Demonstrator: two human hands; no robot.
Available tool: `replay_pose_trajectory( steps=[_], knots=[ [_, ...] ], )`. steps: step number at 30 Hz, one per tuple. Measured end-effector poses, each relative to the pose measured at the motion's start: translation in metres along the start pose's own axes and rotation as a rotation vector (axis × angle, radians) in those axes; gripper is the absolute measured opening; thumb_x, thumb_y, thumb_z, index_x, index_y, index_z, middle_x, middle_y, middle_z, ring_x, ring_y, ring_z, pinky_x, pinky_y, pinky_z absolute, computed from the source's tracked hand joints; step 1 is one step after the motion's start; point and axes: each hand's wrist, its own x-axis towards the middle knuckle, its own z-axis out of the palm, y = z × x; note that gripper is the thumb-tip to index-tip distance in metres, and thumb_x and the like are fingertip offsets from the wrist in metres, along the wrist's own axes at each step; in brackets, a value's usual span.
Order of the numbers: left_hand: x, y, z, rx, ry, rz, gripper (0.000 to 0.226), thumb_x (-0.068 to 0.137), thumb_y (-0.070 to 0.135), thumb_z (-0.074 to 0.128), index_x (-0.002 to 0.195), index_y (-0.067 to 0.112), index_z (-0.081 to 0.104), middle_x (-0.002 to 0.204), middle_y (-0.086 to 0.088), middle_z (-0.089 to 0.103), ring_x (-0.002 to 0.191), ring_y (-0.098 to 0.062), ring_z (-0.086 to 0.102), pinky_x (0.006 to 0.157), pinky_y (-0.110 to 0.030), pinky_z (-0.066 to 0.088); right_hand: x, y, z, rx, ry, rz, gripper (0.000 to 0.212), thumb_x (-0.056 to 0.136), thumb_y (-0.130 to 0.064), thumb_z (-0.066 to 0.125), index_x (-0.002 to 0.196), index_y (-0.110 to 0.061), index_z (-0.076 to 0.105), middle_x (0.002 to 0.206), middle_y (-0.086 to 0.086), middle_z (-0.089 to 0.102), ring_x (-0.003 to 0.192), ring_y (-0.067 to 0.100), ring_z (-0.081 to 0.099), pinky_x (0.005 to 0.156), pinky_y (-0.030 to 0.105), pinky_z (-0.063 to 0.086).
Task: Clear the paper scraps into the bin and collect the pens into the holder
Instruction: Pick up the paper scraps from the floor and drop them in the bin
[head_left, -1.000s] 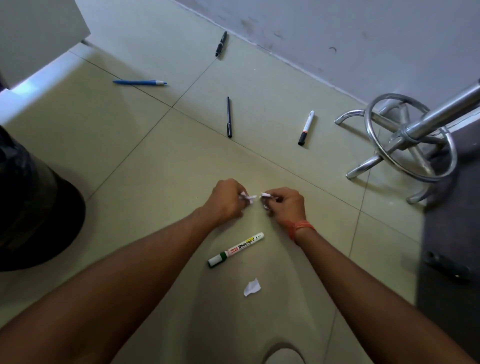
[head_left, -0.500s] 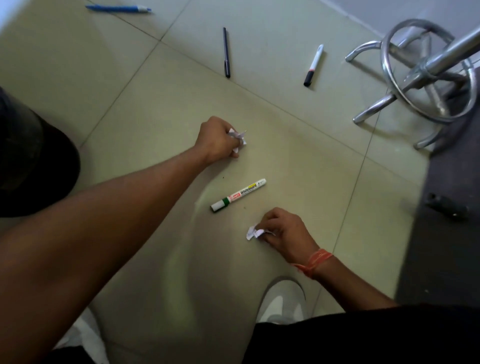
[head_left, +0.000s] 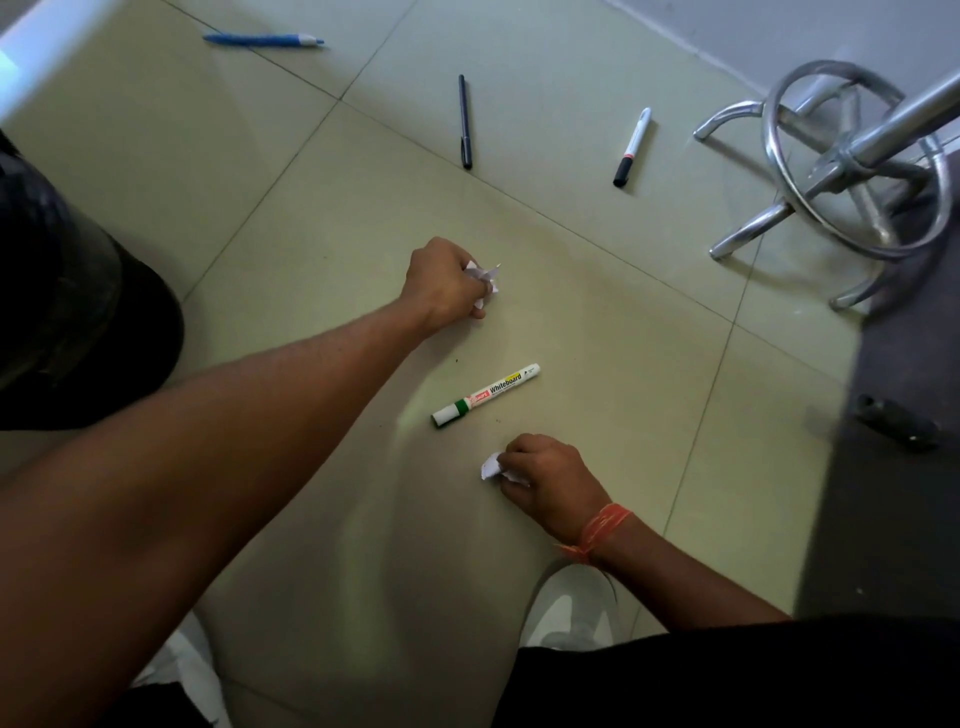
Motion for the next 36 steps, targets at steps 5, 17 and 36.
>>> replay_pose_trajectory(
  steps=[5, 17, 36],
  knots=[
    [-0.001, 0.005, -0.013, -0.052, 0.082, 0.053, 0.026, 0.082, 0.012, 0.077, 0.058, 0.015, 0.066, 0.067, -0.007, 0.07, 0.056, -0.011, 0.071, 0.055, -0.015, 0.056, 0.02, -0.011, -0.021, 0.501, 0.238, 0.313, 0.026, 0.076, 0.004, 0.068, 0.087, -0.017, 0.08, 0.078, 0.01, 0.076, 0.062, 0.022, 0.07, 0.062, 0.025, 0.057],
    [-0.045, 0.061, -0.107, -0.075, 0.553, 0.27, 0.018, 0.091, 0.027, 0.07, 0.09, 0.012, 0.08, 0.074, -0.004, 0.076, 0.062, -0.012, 0.074, 0.066, -0.038, 0.062, 0.178, -0.09, -0.129, 0.781, 0.418, 0.141, 0.019, 0.084, -0.011, 0.074, 0.065, -0.014, 0.072, 0.051, -0.009, 0.062, 0.051, 0.009, 0.061, 0.06, 0.025, 0.058],
    [-0.192, 0.026, -0.374, 0.306, 0.653, -0.583, 0.034, 0.069, 0.024, 0.09, 0.092, 0.003, 0.075, 0.084, -0.016, 0.073, 0.074, -0.03, 0.072, 0.068, -0.04, 0.062, 0.309, -0.364, -0.121, 0.055, -0.058, -0.574, 0.026, 0.077, -0.027, 0.077, 0.097, -0.012, 0.075, 0.086, 0.002, 0.071, 0.084, 0.023, 0.069, 0.081, 0.036, 0.057]
  ],
)
